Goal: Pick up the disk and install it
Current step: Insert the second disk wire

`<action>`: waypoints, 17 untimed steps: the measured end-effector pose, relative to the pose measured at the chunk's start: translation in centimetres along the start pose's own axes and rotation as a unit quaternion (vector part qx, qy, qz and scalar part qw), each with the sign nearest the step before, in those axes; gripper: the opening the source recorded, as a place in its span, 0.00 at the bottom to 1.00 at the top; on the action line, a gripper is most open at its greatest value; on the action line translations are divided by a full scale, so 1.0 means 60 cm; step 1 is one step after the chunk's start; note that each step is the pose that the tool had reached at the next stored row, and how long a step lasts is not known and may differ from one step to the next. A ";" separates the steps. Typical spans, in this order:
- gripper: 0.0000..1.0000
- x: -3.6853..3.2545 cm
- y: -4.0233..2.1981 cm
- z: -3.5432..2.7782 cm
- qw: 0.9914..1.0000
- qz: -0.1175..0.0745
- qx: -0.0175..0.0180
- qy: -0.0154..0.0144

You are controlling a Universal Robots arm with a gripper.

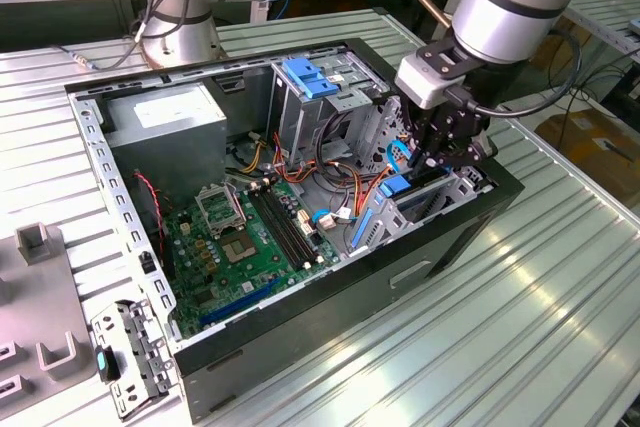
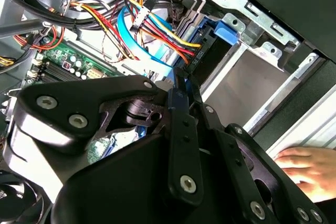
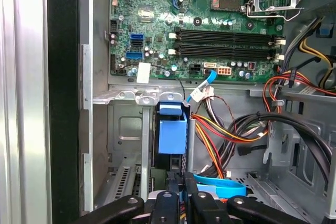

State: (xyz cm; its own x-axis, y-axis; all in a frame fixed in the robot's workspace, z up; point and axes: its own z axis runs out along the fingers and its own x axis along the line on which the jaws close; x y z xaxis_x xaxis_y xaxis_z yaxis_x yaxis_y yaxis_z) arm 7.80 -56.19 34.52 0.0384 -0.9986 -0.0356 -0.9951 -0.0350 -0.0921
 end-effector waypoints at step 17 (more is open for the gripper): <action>0.16 0.000 0.001 0.006 1.000 0.000 0.000 -0.002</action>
State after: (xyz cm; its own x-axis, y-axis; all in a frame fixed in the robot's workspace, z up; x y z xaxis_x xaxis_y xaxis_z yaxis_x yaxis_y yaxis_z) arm 7.80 -56.19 34.13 0.0383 -0.9985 -0.0400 -0.9951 -0.0345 -0.0923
